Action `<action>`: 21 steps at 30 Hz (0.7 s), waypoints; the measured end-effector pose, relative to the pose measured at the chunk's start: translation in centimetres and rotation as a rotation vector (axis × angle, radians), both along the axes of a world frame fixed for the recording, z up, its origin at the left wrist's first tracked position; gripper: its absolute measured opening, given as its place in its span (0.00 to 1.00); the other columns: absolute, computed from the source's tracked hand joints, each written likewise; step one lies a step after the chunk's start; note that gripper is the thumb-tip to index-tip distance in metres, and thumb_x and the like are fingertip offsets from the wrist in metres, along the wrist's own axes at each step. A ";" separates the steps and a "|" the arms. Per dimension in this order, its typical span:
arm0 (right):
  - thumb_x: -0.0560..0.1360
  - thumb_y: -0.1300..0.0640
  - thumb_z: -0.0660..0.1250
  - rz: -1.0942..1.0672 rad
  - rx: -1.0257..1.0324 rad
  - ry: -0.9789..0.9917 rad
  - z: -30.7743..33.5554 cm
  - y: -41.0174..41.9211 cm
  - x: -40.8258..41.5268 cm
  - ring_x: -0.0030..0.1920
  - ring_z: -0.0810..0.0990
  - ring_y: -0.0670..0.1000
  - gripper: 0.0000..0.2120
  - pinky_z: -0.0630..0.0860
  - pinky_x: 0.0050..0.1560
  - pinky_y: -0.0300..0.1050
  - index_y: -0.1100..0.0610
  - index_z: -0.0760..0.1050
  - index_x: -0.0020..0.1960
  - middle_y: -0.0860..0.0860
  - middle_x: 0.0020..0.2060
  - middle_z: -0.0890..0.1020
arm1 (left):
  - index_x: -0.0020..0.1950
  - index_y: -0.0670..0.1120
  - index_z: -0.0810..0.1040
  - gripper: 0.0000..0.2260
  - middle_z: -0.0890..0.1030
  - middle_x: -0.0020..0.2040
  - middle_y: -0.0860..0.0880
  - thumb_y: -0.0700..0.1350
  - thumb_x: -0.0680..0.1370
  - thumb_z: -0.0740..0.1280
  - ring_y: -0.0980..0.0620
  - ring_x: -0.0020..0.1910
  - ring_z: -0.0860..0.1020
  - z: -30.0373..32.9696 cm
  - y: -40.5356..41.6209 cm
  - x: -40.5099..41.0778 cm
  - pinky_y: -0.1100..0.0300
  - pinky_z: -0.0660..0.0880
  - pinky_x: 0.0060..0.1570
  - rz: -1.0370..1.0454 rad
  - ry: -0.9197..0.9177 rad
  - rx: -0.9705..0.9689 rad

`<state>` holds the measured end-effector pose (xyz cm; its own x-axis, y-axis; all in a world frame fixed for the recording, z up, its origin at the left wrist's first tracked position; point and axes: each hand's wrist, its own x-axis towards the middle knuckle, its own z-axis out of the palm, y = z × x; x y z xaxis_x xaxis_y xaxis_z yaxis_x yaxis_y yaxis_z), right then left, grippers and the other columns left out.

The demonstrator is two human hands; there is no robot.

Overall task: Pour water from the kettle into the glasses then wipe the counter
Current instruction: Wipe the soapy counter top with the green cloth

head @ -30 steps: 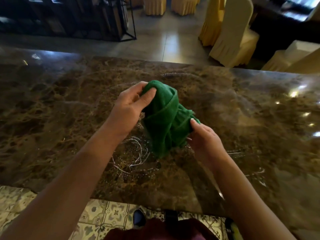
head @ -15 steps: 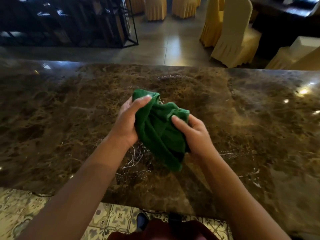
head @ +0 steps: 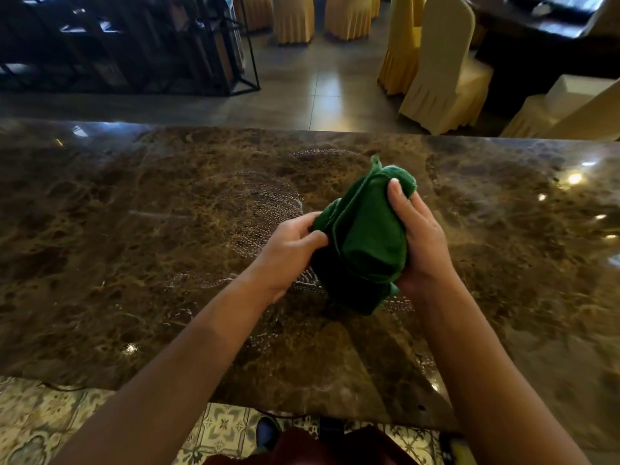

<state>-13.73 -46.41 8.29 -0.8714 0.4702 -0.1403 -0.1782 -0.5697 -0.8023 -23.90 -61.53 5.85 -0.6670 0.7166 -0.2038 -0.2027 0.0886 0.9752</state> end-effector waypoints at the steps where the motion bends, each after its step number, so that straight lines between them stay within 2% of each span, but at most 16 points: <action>1: 0.80 0.51 0.69 -0.011 -0.065 -0.029 -0.5 0.5 0.1 0.59 0.84 0.61 0.18 0.82 0.60 0.59 0.60 0.78 0.65 0.60 0.59 0.85 | 0.64 0.37 0.77 0.15 0.84 0.56 0.38 0.34 0.81 0.58 0.44 0.56 0.82 0.0 0.5 0.2 0.51 0.79 0.58 0.053 -0.081 0.038; 2: 0.80 0.50 0.69 -0.022 -0.138 -0.064 -1.0 0.9 0.2 0.61 0.84 0.62 0.22 0.82 0.60 0.59 0.61 0.77 0.69 0.62 0.62 0.84 | 0.63 0.36 0.78 0.15 0.84 0.53 0.39 0.35 0.81 0.56 0.44 0.54 0.82 0.1 0.9 0.4 0.51 0.79 0.56 0.097 -0.187 0.099; 4: 0.81 0.50 0.66 -0.002 -0.263 -0.135 -2.1 1.5 0.7 0.58 0.86 0.62 0.23 0.84 0.55 0.57 0.63 0.76 0.71 0.63 0.60 0.85 | 0.61 0.39 0.80 0.14 0.84 0.53 0.42 0.42 0.82 0.57 0.45 0.53 0.82 0.1 1.3 0.6 0.52 0.79 0.53 0.124 -0.405 0.237; 6: 0.83 0.45 0.62 0.078 -0.278 -0.191 -3.1 1.3 1.5 0.55 0.87 0.60 0.21 0.84 0.53 0.55 0.58 0.83 0.64 0.60 0.56 0.87 | 0.62 0.40 0.80 0.17 0.83 0.58 0.40 0.51 0.82 0.61 0.43 0.59 0.82 0.3 1.7 0.7 0.48 0.78 0.58 0.056 -0.507 0.314; 7: 0.83 0.41 0.59 0.140 -0.245 -0.207 -3.5 0.9 2.0 0.57 0.87 0.59 0.23 0.82 0.57 0.56 0.54 0.86 0.61 0.59 0.58 0.87 | 0.65 0.39 0.79 0.21 0.82 0.61 0.38 0.53 0.82 0.62 0.41 0.62 0.81 0.3 2.0 0.9 0.46 0.77 0.61 0.042 -0.493 0.318; 9: 0.81 0.37 0.60 0.272 -0.161 -0.213 -4.3 -0.1 2.6 0.66 0.82 0.59 0.24 0.77 0.66 0.58 0.51 0.83 0.66 0.58 0.66 0.83 | 0.64 0.37 0.79 0.22 0.82 0.61 0.36 0.54 0.81 0.64 0.40 0.61 0.81 0.1 2.9 1.1 0.45 0.77 0.63 0.097 -0.341 0.251; 10: 0.80 0.40 0.63 0.296 -0.107 -0.208 -4.5 -0.5 2.8 0.67 0.81 0.60 0.24 0.78 0.66 0.57 0.52 0.78 0.71 0.59 0.67 0.82 | 0.59 0.37 0.81 0.20 0.83 0.58 0.37 0.54 0.82 0.65 0.40 0.59 0.82 0.1 3.4 1.0 0.45 0.78 0.62 0.147 -0.178 0.170; 12: 0.78 0.51 0.69 0.236 0.003 -0.202 -4.5 -0.6 3.0 0.61 0.85 0.58 0.22 0.83 0.56 0.51 0.56 0.76 0.70 0.58 0.62 0.85 | 0.50 0.43 0.84 0.17 0.84 0.53 0.40 0.56 0.83 0.64 0.43 0.54 0.83 -0.2 4.0 0.5 0.45 0.79 0.59 0.213 0.164 0.012; 13: 0.77 0.56 0.70 0.177 0.049 -0.203 -4.3 -0.4 3.2 0.58 0.87 0.57 0.19 0.84 0.52 0.48 0.57 0.78 0.67 0.58 0.58 0.87 | 0.48 0.44 0.83 0.18 0.84 0.51 0.41 0.57 0.83 0.63 0.44 0.52 0.83 -0.5 4.3 0.2 0.46 0.80 0.57 0.220 0.256 -0.049; 15: 0.78 0.61 0.69 0.082 0.095 -0.213 -3.4 0.7 3.7 0.52 0.88 0.56 0.14 0.84 0.47 0.46 0.58 0.80 0.63 0.57 0.53 0.88 | 0.47 0.46 0.83 0.17 0.83 0.50 0.44 0.56 0.83 0.62 0.49 0.50 0.83 -1.4 4.9 -0.2 0.51 0.79 0.55 0.198 0.341 -0.154; 18: 0.79 0.63 0.68 -0.151 0.161 -0.231 -1.8 4.1 5.2 0.48 0.88 0.54 0.09 0.85 0.46 0.47 0.56 0.82 0.58 0.54 0.48 0.89 | 0.52 0.47 0.83 0.13 0.78 0.56 0.50 0.53 0.84 0.62 0.60 0.54 0.77 -2.7 5.5 -0.7 0.62 0.74 0.56 0.201 0.510 -0.275; 21: 0.79 0.62 0.70 -0.319 0.489 -0.230 0.2 7.8 7.0 0.49 0.88 0.52 0.07 0.85 0.49 0.47 0.52 0.83 0.54 0.52 0.47 0.88 | 0.55 0.49 0.80 0.09 0.76 0.58 0.51 0.51 0.83 0.64 0.55 0.58 0.75 -3.7 4.9 -2.2 0.56 0.73 0.62 0.284 0.568 -0.296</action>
